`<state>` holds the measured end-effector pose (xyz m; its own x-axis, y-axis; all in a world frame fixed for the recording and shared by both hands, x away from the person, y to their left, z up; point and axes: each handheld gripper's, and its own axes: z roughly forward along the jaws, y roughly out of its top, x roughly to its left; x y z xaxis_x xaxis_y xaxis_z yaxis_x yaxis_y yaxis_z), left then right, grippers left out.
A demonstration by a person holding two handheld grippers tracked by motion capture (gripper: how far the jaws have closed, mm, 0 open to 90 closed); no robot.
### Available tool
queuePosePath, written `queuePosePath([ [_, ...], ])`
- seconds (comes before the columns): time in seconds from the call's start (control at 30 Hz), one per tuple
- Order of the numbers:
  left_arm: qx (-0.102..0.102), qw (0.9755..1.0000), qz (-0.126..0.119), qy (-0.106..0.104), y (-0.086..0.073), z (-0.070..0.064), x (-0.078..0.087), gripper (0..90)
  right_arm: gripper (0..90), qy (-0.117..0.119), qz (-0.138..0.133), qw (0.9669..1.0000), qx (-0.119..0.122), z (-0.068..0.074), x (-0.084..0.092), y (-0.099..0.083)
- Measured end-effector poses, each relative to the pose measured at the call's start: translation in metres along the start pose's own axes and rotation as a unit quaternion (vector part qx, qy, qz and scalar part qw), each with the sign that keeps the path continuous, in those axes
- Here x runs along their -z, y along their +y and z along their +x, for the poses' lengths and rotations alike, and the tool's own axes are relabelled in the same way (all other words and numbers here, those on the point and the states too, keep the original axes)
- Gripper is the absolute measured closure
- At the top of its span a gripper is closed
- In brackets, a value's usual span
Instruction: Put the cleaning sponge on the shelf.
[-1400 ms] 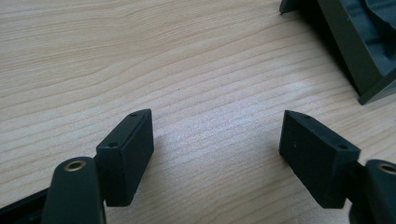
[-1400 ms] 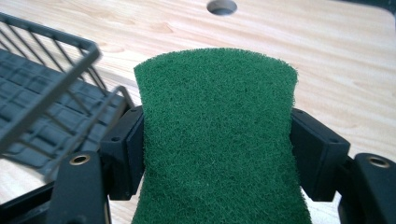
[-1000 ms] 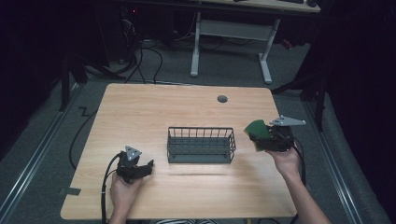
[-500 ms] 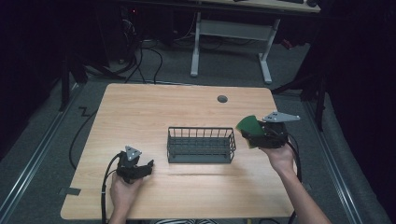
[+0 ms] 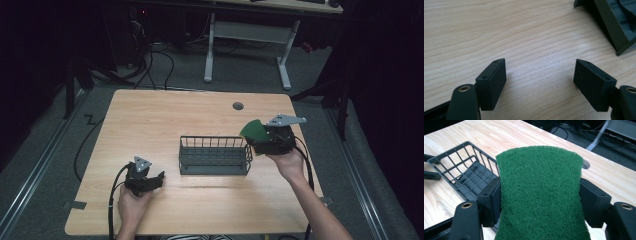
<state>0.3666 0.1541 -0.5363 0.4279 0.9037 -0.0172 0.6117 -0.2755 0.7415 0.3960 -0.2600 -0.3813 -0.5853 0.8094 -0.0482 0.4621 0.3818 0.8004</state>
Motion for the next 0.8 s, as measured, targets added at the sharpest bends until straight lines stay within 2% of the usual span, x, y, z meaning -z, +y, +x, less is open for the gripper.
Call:
queuePosePath([
  [0.33,0.0,1.0,0.0,0.0,0.0,0.0,0.0,26.6,29.5,0.022,0.011,0.9994,0.023,0.022,-0.021,0.015],
  [0.8,0.0,1.0,0.0,0.0,0.0,0.0,0.0,26.6,29.3,0.032,0.036,0.9987,0.014,0.038,-0.053,0.017],
])
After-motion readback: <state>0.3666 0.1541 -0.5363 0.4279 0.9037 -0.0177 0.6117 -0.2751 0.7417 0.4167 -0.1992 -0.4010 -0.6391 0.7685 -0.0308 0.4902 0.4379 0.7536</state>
